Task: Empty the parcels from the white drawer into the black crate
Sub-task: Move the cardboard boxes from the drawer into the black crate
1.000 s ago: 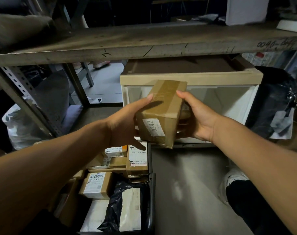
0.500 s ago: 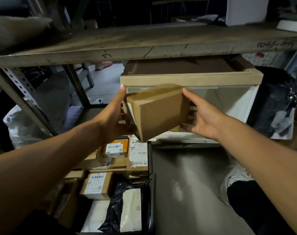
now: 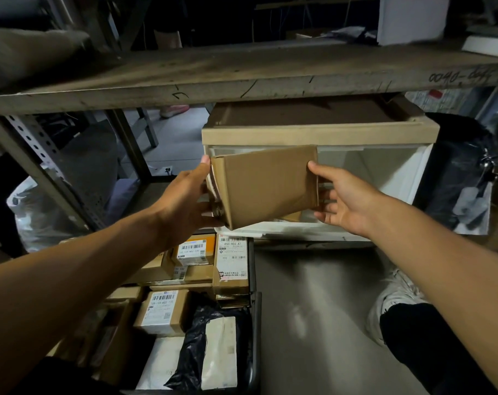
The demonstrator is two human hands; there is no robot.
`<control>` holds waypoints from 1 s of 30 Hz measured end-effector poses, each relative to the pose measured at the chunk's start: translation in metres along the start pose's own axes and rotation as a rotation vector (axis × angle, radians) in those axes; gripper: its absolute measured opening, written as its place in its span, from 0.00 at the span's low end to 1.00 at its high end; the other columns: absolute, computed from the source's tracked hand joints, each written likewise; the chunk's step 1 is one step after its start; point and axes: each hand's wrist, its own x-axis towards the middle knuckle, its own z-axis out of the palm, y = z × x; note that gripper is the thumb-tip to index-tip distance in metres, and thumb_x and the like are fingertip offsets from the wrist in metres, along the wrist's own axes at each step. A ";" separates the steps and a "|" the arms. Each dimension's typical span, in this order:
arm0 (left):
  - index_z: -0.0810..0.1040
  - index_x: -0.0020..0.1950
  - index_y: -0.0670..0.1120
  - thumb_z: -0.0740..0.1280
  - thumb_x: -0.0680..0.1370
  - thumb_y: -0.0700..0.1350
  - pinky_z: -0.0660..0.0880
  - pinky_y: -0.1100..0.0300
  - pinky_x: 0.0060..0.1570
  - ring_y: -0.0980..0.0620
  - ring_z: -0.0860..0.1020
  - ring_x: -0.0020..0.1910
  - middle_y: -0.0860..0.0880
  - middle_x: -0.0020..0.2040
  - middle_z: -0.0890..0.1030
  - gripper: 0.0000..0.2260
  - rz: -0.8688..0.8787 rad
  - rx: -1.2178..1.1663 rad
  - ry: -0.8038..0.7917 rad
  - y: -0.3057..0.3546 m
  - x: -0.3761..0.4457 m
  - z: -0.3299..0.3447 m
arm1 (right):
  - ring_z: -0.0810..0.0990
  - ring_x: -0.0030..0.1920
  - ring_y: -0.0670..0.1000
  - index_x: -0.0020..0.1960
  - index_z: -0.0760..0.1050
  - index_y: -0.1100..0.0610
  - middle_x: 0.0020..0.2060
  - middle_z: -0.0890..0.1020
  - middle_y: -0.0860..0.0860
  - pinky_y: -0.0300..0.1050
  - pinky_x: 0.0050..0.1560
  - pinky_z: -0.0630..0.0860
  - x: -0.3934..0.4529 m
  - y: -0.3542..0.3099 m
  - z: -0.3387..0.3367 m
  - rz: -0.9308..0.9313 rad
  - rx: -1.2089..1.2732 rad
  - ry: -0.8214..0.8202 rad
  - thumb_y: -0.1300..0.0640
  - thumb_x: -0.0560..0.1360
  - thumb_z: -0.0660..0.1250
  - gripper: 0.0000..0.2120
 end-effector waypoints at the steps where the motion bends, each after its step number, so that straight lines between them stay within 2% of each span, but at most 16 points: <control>1: 0.77 0.64 0.51 0.54 0.83 0.63 0.82 0.51 0.42 0.43 0.83 0.55 0.42 0.60 0.81 0.22 0.004 0.009 0.013 0.000 0.000 -0.001 | 0.79 0.46 0.53 0.52 0.76 0.51 0.46 0.81 0.53 0.47 0.45 0.73 0.000 0.000 0.000 -0.001 -0.009 0.003 0.43 0.76 0.70 0.12; 5: 0.69 0.69 0.47 0.57 0.83 0.59 0.82 0.50 0.38 0.42 0.82 0.54 0.41 0.62 0.77 0.20 -0.013 0.046 0.119 -0.003 0.002 -0.002 | 0.81 0.45 0.51 0.54 0.77 0.52 0.44 0.82 0.52 0.46 0.42 0.74 -0.001 0.006 0.005 0.010 -0.045 0.009 0.45 0.77 0.70 0.12; 7: 0.67 0.67 0.48 0.57 0.84 0.57 0.82 0.45 0.44 0.41 0.80 0.54 0.42 0.61 0.76 0.16 -0.038 0.072 0.165 -0.006 0.002 0.001 | 0.82 0.45 0.50 0.57 0.77 0.53 0.43 0.83 0.52 0.46 0.41 0.75 -0.002 0.011 0.009 0.009 -0.046 0.010 0.48 0.77 0.71 0.13; 9: 0.68 0.65 0.48 0.56 0.85 0.54 0.81 0.41 0.50 0.39 0.80 0.54 0.41 0.60 0.76 0.14 -0.052 0.085 0.176 -0.008 0.003 0.004 | 0.82 0.46 0.51 0.60 0.76 0.54 0.45 0.83 0.52 0.47 0.45 0.78 -0.002 0.013 0.011 0.000 -0.015 0.025 0.51 0.77 0.71 0.14; 11: 0.69 0.65 0.48 0.55 0.85 0.53 0.81 0.42 0.51 0.39 0.80 0.54 0.40 0.59 0.76 0.13 -0.052 0.089 0.174 -0.008 0.003 0.006 | 0.82 0.48 0.52 0.62 0.75 0.55 0.47 0.82 0.53 0.48 0.47 0.80 -0.001 0.014 0.011 -0.009 0.007 0.040 0.52 0.77 0.71 0.15; 14: 0.68 0.67 0.49 0.55 0.85 0.56 0.81 0.47 0.48 0.42 0.81 0.53 0.43 0.57 0.78 0.15 -0.056 0.126 0.171 -0.010 0.002 0.008 | 0.81 0.41 0.51 0.55 0.77 0.54 0.42 0.81 0.51 0.44 0.37 0.76 -0.001 0.014 0.013 -0.018 0.006 0.040 0.51 0.77 0.70 0.10; 15: 0.69 0.67 0.49 0.55 0.84 0.57 0.80 0.48 0.48 0.43 0.81 0.53 0.43 0.56 0.78 0.16 -0.068 0.138 0.165 -0.011 0.002 0.008 | 0.80 0.39 0.50 0.52 0.76 0.53 0.40 0.81 0.50 0.44 0.36 0.75 -0.001 0.015 0.014 -0.020 0.007 0.046 0.51 0.77 0.70 0.08; 17: 0.70 0.68 0.49 0.55 0.83 0.60 0.78 0.49 0.49 0.43 0.80 0.54 0.43 0.56 0.79 0.20 -0.095 0.172 0.129 -0.013 0.002 0.007 | 0.80 0.42 0.49 0.51 0.76 0.52 0.41 0.81 0.50 0.46 0.42 0.76 -0.001 0.016 0.015 -0.027 0.004 0.060 0.51 0.76 0.70 0.07; 20: 0.75 0.65 0.50 0.52 0.81 0.65 0.74 0.47 0.57 0.45 0.78 0.57 0.45 0.55 0.81 0.25 -0.102 0.250 0.074 -0.015 0.002 0.005 | 0.82 0.49 0.52 0.52 0.77 0.53 0.44 0.84 0.51 0.53 0.56 0.78 -0.003 0.017 0.017 -0.022 0.021 0.056 0.52 0.76 0.70 0.07; 23: 0.73 0.63 0.51 0.56 0.80 0.65 0.72 0.45 0.60 0.45 0.76 0.58 0.48 0.52 0.79 0.23 -0.088 0.364 0.045 -0.017 0.001 0.003 | 0.84 0.49 0.54 0.53 0.79 0.55 0.41 0.86 0.51 0.56 0.56 0.79 -0.004 0.018 0.018 -0.030 -0.011 0.052 0.54 0.76 0.71 0.08; 25: 0.75 0.60 0.48 0.61 0.80 0.62 0.74 0.49 0.55 0.46 0.76 0.56 0.47 0.53 0.78 0.19 -0.099 0.464 0.032 -0.019 0.000 0.001 | 0.85 0.45 0.53 0.51 0.80 0.56 0.35 0.87 0.50 0.54 0.54 0.81 -0.005 0.020 0.020 -0.044 -0.067 0.059 0.56 0.76 0.71 0.05; 28: 0.80 0.50 0.48 0.64 0.79 0.60 0.71 0.60 0.39 0.49 0.74 0.45 0.46 0.47 0.79 0.16 -0.102 0.590 0.033 -0.023 -0.002 -0.002 | 0.85 0.39 0.50 0.50 0.80 0.57 0.34 0.87 0.50 0.48 0.47 0.81 -0.005 0.023 0.020 -0.060 -0.133 0.090 0.59 0.77 0.70 0.02; 30: 0.82 0.47 0.46 0.65 0.78 0.61 0.70 0.61 0.38 0.50 0.76 0.43 0.47 0.46 0.82 0.18 -0.096 0.620 0.057 -0.025 -0.002 -0.003 | 0.86 0.38 0.48 0.49 0.81 0.56 0.35 0.87 0.50 0.45 0.42 0.80 -0.007 0.025 0.021 -0.067 -0.157 0.081 0.59 0.78 0.70 0.02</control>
